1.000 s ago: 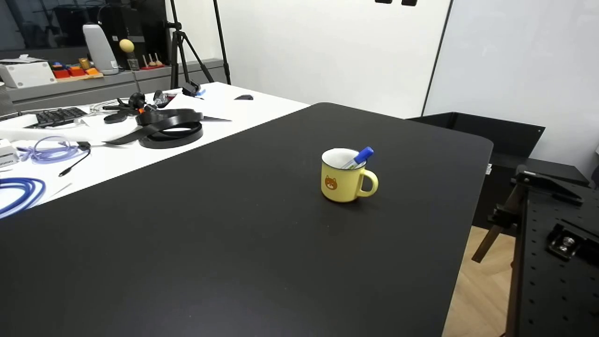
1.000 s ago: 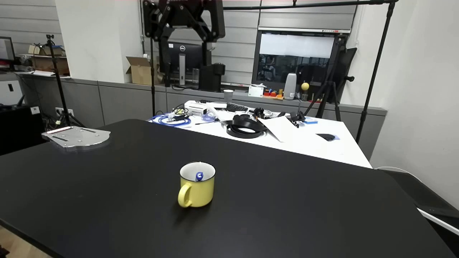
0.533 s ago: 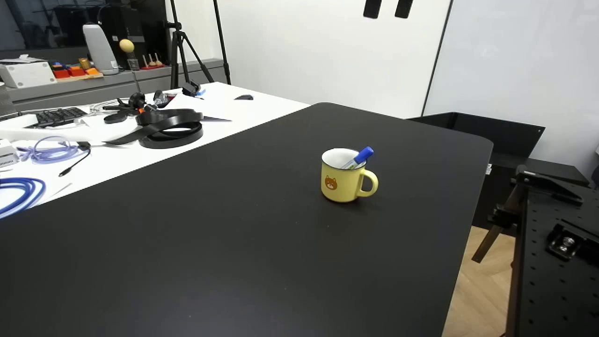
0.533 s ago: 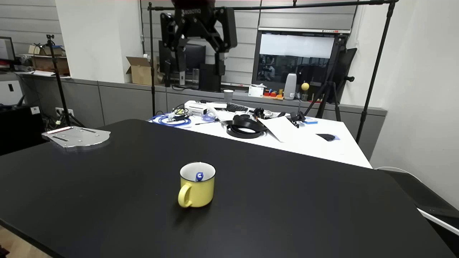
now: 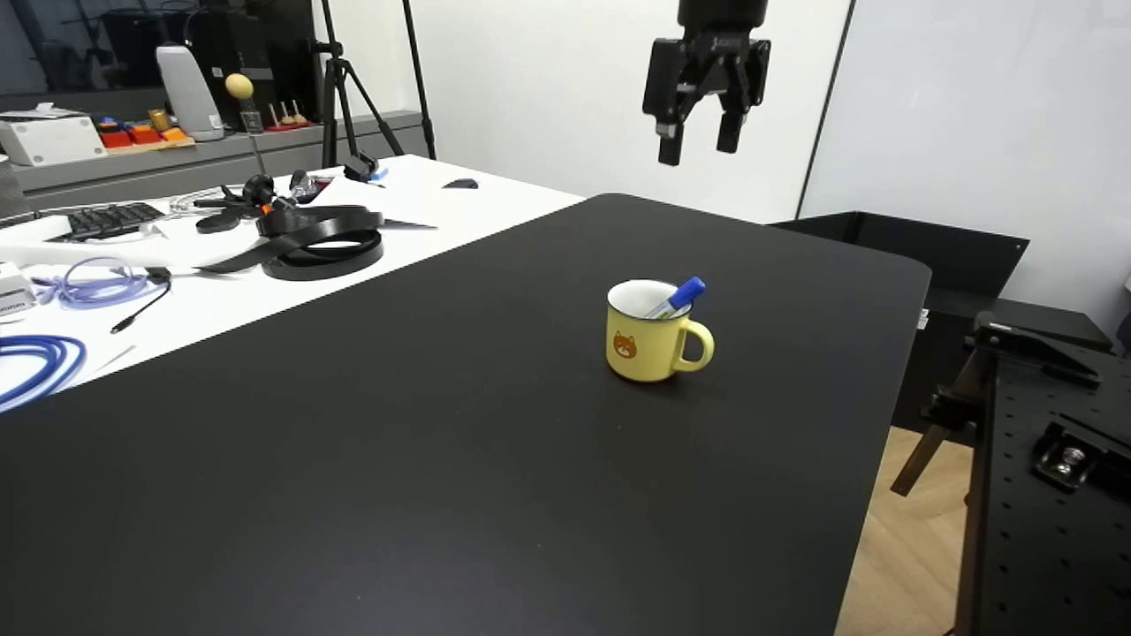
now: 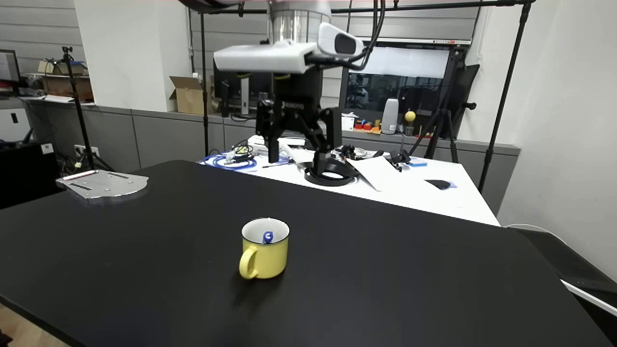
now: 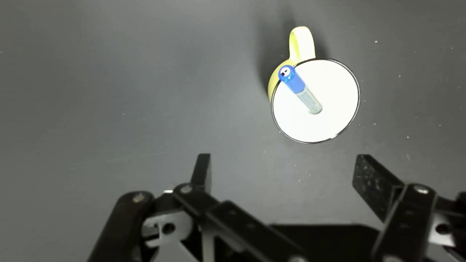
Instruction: Remove the marker from the mug cup and place it on the table
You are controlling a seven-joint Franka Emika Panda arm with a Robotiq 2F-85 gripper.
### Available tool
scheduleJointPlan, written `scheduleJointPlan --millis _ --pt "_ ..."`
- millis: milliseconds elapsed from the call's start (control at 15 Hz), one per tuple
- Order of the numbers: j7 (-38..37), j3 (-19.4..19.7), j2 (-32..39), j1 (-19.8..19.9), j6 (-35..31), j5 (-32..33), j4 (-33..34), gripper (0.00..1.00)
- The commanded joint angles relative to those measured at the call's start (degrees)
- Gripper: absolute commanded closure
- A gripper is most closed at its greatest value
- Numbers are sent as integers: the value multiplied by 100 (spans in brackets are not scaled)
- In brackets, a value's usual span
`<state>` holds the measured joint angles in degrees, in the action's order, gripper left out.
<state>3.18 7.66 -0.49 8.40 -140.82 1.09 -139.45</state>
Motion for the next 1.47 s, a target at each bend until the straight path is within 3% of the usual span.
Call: scheduleJointPlan --millis 0,333,733,1400 --pt "-134 -79 727 -107 339 -65 635 0" --pt "86 -245 1318 -164 774 -398 1004 0" --pt "179 -385 1619 -174 1104 -616 984 0" --pt "200 -328 1891 -41 1161 -690 933 0"
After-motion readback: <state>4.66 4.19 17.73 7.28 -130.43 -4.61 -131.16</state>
